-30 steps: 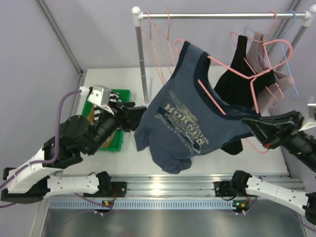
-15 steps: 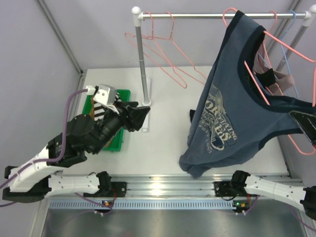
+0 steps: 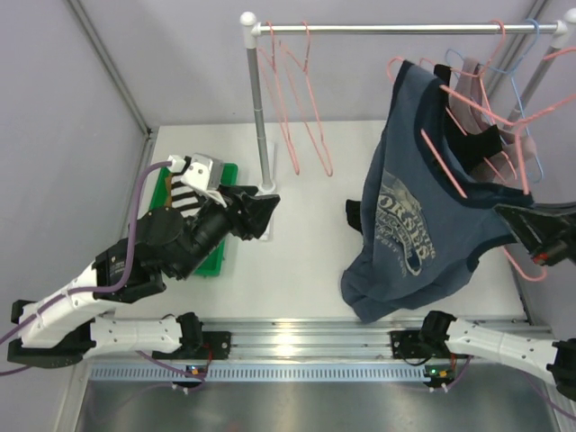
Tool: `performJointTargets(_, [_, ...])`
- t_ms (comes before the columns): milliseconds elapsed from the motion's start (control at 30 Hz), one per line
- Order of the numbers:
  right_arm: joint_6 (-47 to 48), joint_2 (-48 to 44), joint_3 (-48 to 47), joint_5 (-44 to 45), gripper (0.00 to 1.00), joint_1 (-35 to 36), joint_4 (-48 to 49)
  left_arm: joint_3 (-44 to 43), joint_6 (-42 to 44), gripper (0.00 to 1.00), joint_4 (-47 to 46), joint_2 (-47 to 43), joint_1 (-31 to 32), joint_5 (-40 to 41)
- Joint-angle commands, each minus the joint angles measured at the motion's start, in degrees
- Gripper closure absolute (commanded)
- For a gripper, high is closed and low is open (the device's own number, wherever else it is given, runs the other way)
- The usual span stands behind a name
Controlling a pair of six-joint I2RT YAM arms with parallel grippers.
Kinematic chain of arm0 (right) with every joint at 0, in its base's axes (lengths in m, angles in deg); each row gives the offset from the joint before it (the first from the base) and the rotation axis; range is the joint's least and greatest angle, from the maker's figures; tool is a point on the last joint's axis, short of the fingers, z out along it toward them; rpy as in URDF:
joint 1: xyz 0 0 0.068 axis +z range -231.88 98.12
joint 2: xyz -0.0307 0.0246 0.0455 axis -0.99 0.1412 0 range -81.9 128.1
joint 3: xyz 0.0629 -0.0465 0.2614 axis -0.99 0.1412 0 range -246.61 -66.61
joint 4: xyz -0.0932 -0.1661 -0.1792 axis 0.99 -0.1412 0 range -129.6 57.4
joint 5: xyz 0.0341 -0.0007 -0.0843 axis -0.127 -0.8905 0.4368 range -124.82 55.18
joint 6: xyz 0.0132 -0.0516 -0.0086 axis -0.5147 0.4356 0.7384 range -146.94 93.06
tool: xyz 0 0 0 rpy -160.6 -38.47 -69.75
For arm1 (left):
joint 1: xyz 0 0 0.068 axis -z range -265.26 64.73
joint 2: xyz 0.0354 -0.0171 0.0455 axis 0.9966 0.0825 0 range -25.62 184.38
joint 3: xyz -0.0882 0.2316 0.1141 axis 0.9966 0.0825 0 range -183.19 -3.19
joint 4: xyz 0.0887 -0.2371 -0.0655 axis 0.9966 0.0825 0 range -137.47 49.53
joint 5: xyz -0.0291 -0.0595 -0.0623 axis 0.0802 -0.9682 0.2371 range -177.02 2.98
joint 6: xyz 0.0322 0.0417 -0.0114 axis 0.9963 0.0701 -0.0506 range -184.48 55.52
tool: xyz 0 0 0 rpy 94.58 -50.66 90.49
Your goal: Place the tank top on the hanger
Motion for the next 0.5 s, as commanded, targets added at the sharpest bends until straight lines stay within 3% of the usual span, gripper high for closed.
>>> performJointTargets(0, [-0.28, 1.75, 7.93, 3.99, 1.0, 0.14, 5.45, 0.14, 0.56, 0.43, -3.34, 0.26, -0.13, 0.51])
performJointTargets(167, [1.04, 4.91, 14.11, 10.3, 1.0, 1.02, 10.03, 0.84, 0.47, 0.43, -3.43, 0.18, -0.13, 0.51])
performJointTargets(467, [4.29, 12.56, 13.94, 13.92, 1.0, 1.02, 17.14, 2.95, -0.06, 0.43, -3.95, -0.97, -0.13, 0.69])
